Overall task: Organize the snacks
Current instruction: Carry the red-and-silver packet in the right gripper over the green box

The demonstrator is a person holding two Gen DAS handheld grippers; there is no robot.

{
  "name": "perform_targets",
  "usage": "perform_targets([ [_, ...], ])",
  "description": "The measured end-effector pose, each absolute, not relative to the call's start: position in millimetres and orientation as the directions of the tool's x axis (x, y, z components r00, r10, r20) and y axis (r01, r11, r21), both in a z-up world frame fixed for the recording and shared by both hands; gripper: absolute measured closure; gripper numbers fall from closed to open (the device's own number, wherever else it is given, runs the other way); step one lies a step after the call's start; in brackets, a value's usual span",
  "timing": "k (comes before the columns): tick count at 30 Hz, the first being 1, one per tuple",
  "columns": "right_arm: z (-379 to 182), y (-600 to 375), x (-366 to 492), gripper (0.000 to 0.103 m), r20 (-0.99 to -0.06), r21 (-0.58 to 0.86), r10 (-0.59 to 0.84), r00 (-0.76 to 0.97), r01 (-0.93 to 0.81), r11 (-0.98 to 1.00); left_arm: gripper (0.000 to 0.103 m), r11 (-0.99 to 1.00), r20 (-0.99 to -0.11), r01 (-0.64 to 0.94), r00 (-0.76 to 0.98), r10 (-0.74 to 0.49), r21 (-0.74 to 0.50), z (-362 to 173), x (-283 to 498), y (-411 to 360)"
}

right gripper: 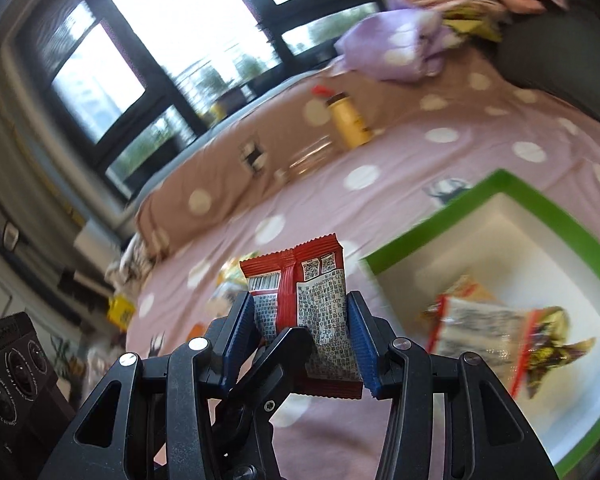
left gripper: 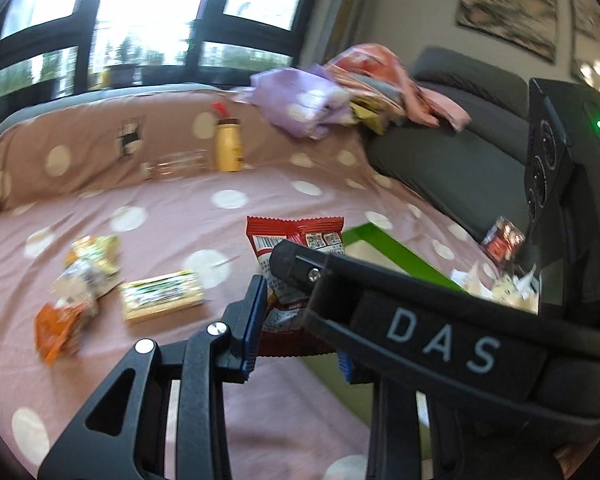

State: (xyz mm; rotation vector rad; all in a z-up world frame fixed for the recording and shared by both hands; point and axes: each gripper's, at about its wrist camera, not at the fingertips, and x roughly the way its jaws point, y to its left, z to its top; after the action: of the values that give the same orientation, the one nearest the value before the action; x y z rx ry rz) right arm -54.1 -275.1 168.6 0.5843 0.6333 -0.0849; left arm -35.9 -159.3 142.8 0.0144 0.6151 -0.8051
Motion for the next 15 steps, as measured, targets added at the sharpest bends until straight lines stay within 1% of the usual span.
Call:
perform_targets([
  [7, 156, -323, -72, 0.052, -0.611, 0.53, 0.025, 0.791, 0.385, 0.755, 0.073, 0.635, -0.551, 0.743, 0.446, -0.705, -0.212, 133, -41, -209],
  [15, 128, -371, -82, 0.052, -0.682, 0.554, 0.003, 0.732, 0.513, 0.656, 0.073, 0.576, -0.624, 0.784, 0.334, -0.706, -0.231, 114, -39, -259],
])
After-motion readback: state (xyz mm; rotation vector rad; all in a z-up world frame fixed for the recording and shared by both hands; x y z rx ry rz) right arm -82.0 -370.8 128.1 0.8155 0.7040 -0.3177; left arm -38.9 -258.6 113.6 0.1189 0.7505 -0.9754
